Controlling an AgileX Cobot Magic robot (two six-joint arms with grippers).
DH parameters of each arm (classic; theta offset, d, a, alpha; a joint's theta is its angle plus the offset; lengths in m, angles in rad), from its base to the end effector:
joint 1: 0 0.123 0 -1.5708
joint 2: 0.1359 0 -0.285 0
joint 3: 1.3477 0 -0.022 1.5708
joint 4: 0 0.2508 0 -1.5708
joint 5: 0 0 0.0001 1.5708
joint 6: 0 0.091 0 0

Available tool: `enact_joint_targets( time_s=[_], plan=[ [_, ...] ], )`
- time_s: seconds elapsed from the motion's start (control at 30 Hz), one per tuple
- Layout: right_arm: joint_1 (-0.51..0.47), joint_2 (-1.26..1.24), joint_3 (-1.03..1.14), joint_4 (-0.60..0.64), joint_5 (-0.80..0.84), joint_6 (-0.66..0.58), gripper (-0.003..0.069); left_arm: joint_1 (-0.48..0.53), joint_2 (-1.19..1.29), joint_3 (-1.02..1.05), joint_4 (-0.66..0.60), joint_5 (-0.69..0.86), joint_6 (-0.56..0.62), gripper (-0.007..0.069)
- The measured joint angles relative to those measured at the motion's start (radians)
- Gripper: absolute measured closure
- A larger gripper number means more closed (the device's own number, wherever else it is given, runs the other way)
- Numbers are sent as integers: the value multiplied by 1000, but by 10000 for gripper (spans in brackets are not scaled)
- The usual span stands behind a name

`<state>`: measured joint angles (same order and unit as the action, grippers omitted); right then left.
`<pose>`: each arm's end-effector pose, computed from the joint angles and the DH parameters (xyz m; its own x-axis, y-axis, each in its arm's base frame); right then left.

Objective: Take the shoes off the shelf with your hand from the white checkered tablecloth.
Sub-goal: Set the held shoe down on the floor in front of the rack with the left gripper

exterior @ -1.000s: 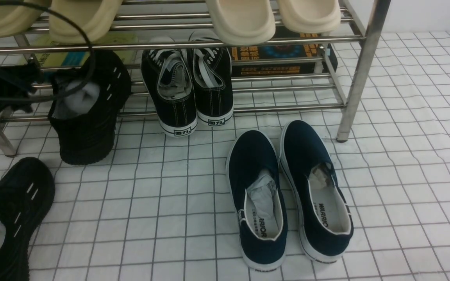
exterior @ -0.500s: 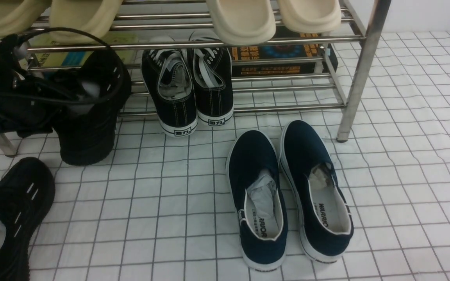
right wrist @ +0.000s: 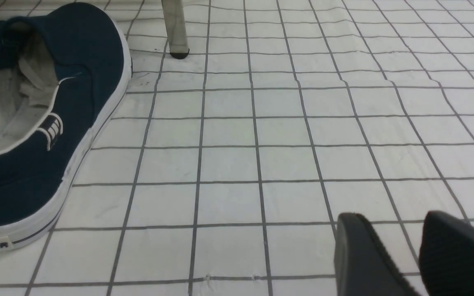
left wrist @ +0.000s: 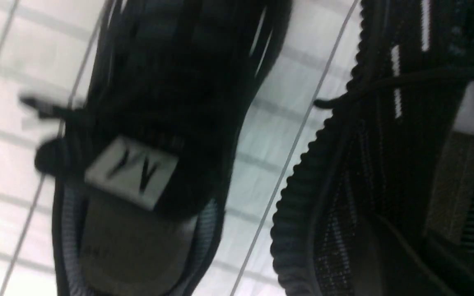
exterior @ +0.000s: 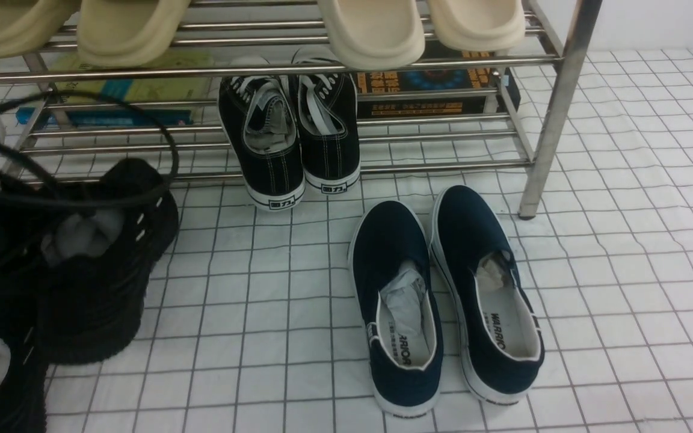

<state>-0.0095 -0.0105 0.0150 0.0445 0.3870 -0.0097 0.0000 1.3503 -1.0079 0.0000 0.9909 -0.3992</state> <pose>0.0522 0.0010 0.1740 -0.2993 0.0343 -0.9535 0.0029 0.9994 0.0351 0.2531 0.0000 0.2787 -0.8732 -0.3887 -0.2939 -0.3684 0.9214 -0.1240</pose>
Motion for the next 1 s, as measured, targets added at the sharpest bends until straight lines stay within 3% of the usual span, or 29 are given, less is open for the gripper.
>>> enact_joint_targets(
  time_s=[0.2, 0.43, 0.63, 0.73, 0.8, 0.9, 1.0],
  plan=[
    [0, 0, 0, 0, 0, 0, 420, 0, -15, 170, 0, -67, -3, 609],
    [0, 0, 0, 0, 0, 0, 420, 0, -16, 192, -7, -94, -3, 573],
    [0, 0, 0, 0, 0, 0, 420, 0, -104, 169, -14, -60, 37, 414],
    [0, 0, 0, 0, 0, 0, 420, 0, -190, 136, -15, -15, 83, 373],
    [0, 0, 0, 0, 0, 0, 420, 0, -259, 127, -21, 29, 127, 382],
    [0, 0, 0, 0, 0, 0, 420, 0, -385, 136, -44, 115, 251, 454],
    [0, 0, 0, 0, 0, 0, 420, 0, -533, 206, -95, 159, 336, 585]
  ],
)
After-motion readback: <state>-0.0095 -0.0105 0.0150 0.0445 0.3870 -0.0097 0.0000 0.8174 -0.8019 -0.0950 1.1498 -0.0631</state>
